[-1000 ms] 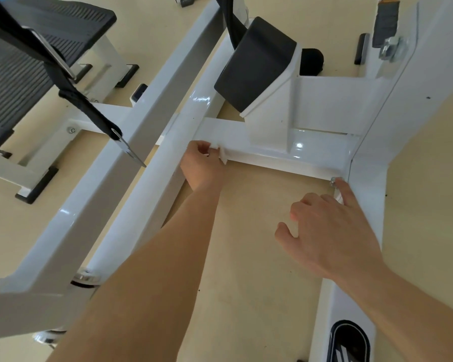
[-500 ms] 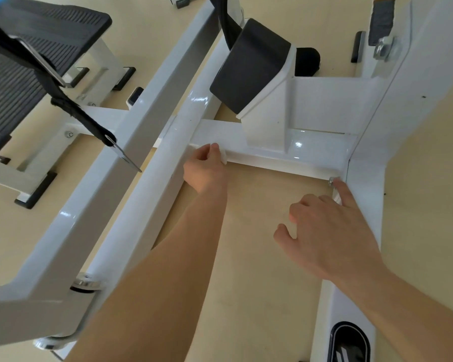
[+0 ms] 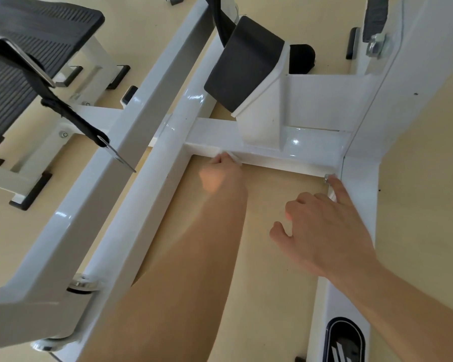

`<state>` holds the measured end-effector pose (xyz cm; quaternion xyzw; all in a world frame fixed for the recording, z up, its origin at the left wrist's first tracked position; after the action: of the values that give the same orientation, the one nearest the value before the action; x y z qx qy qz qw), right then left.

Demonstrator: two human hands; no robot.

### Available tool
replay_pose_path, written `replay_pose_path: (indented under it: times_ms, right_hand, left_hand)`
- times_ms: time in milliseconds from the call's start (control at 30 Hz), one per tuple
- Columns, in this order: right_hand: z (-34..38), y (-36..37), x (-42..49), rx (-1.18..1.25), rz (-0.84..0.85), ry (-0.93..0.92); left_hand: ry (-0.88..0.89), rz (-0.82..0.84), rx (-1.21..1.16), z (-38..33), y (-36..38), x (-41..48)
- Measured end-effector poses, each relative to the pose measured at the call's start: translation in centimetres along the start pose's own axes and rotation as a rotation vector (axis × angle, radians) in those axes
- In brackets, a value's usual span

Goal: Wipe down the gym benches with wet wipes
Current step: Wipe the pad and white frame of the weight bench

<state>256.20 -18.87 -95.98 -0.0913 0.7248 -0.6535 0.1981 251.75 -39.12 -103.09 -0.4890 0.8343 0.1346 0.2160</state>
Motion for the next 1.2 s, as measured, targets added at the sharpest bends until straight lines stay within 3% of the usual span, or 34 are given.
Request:
replay_pose_path:
  times_ms: [300, 667, 1033, 1200]
  right_hand:
    - [0.0, 0.0, 0.0, 0.000, 0.009, 0.007]
    - [-0.2, -0.1, -0.1, 0.043, 0.023, 0.023]
    - [-0.2, 0.5, 0.0, -0.023, 0.005, 0.003]
    - [-0.2, 0.4, -0.1, -0.037, -0.016, 0.005]
  left_hand:
    - [0.012, -0.030, 0.052, -2.0, -0.7, 0.5]
    - [-0.045, 0.133, 0.007, 3.5, 2.3, -4.5]
    - [-0.224, 0.394, 0.093, 5.2, 4.8, -5.6]
    - [-0.167, 0.414, 0.179, 3.9, 4.6, -5.3]
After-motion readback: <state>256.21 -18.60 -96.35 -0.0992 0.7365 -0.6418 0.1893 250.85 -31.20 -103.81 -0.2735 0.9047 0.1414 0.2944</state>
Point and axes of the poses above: each hand's wrist, its own x-axis towards the middle knuckle, its own y-axis out of the palm, z = x × y, the point moved 10 cm from there along x, towards the middle knuckle, and after that the axes turned 8 degrees about -x, right-handed, at the moved point
